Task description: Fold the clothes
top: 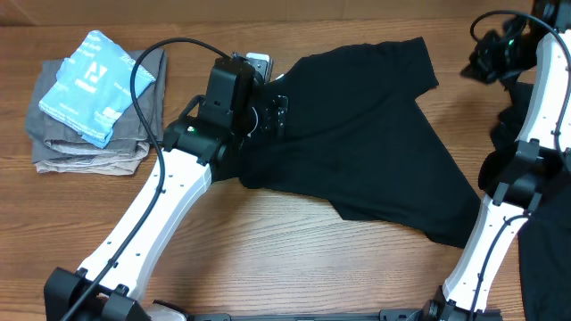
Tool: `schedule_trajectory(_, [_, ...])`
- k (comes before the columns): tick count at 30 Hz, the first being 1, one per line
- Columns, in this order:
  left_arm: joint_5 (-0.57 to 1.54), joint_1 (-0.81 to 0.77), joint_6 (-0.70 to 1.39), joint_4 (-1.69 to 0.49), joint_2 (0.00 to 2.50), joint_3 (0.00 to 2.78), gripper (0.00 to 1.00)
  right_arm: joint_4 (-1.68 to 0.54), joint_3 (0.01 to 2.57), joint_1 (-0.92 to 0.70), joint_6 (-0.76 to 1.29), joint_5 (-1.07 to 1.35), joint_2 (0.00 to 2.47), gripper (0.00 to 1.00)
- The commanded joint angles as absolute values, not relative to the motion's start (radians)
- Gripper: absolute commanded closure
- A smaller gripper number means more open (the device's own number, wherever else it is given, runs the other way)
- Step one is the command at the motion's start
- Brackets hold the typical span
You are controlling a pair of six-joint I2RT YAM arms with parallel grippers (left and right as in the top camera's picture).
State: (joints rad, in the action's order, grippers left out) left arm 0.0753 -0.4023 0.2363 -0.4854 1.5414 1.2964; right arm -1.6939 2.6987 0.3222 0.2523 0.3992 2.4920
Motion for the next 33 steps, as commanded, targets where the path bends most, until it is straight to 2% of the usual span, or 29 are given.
schedule_trajectory(1, [0.08, -0.409, 0.232, -0.423, 1.606, 1.29, 0.41, -1.694, 2.477, 0.35, 0.232, 0.302, 2.275, 0.96])
schedule_trajectory(3, [0.08, -0.409, 0.233, -0.371, 1.644, 1.29, 0.44, -1.694, 2.361, 0.358, 0.233, 0.303, 2.201, 0.96])
schedule_trajectory(9, [0.166, -0.409, 0.252, -0.196, 1.793, 1.32, 0.71, -1.689, 2.02, 0.36, 0.244, 0.296, 1.983, 0.96])
schedule_trajectory(15, [0.185, -0.409, 0.249, -0.063, 1.975, 1.412, 0.77, -1.586, 1.688, 0.362, 0.307, 0.284, 1.841, 0.96])
schedule_trajectory(17, [0.185, -0.409, 0.249, -0.022, 2.04, 1.446, 0.83, -1.539, 1.577, 0.362, 0.319, 0.284, 1.814, 0.96])
schedule_trajectory(19, [0.186, -0.407, 0.228, 0.016, 2.099, 1.48, 0.96, -1.486, 1.487, 0.362, 0.32, 0.284, 1.806, 0.96])
schedule_trajectory(24, [0.181, -0.394, 0.149, 0.036, 2.22, 1.568, 0.96, -1.312, 1.27, 0.346, 0.388, 0.253, 1.806, 0.96])
schedule_trajectory(33, [0.12, -0.348, 0.118, 0.051, 2.325, 1.583, 0.96, -1.253, 1.154, 0.346, 0.496, 0.075, 1.806, 0.96])
